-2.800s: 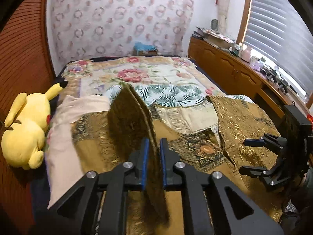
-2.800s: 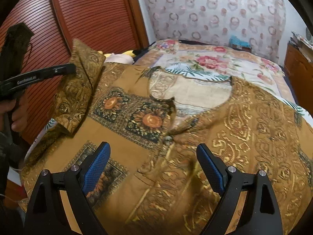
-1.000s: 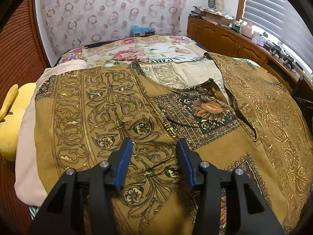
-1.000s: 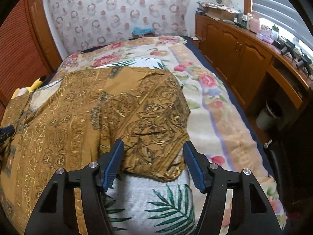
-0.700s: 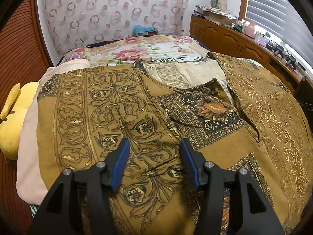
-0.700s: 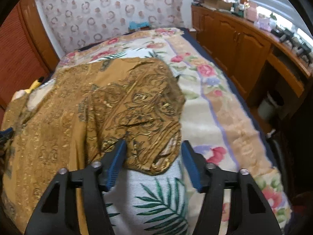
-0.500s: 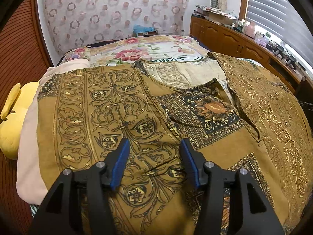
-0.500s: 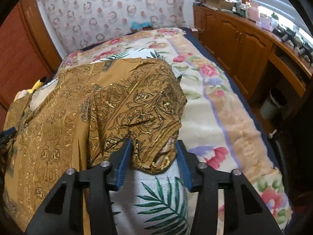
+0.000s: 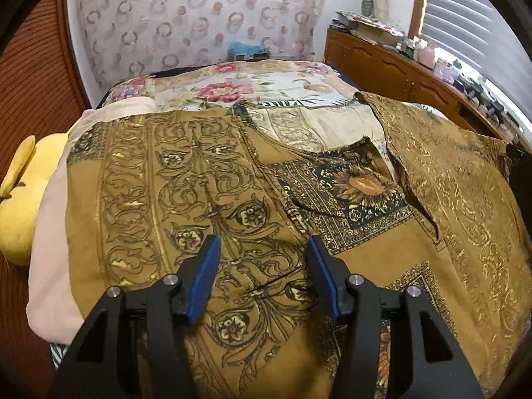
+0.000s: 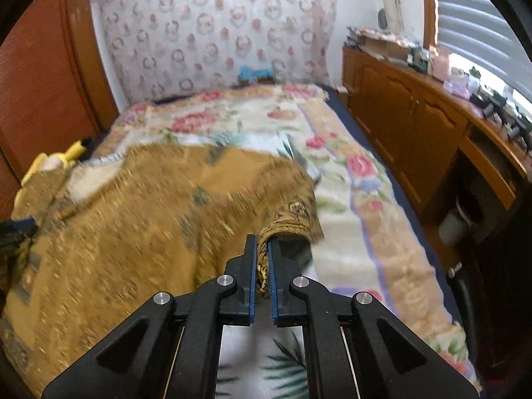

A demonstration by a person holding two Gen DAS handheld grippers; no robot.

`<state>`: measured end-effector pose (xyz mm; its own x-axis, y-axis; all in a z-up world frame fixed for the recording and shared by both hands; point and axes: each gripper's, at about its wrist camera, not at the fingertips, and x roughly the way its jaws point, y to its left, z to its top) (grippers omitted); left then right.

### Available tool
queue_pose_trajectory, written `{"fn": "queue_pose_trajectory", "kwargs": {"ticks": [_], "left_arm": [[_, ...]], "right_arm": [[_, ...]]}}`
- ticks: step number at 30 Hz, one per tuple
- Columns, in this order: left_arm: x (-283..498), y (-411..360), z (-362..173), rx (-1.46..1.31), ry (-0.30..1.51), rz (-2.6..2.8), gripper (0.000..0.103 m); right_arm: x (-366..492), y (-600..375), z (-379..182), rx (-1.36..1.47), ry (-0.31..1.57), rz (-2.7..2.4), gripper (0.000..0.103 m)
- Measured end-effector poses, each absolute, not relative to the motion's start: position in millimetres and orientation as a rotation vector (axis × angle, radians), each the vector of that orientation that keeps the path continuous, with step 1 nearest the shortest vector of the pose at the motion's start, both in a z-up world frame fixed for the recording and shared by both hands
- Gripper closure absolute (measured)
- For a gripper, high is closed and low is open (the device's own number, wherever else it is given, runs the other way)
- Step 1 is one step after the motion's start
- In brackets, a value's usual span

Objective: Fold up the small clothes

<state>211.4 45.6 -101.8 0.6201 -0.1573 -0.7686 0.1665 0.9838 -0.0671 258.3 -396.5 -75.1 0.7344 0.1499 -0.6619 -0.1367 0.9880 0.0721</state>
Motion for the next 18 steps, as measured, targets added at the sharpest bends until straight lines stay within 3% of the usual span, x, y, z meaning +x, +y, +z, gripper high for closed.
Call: {"fn": "queue_pose_trajectory", "kwargs": {"ticks": [9, 18], "left_arm": [[195.0, 47.8, -70.7, -0.002, 0.811, -0.188, 0.049], [184.2, 45.3, -52.7, -0.007, 0.773, -0.199, 0.049]], "right_arm": [[269.0, -337.2, -49.8, -0.012, 0.666, 0.336, 0.1], [268.3, -273.6, -91.8, -0.045, 0.775, 0.467, 0.099]]}}
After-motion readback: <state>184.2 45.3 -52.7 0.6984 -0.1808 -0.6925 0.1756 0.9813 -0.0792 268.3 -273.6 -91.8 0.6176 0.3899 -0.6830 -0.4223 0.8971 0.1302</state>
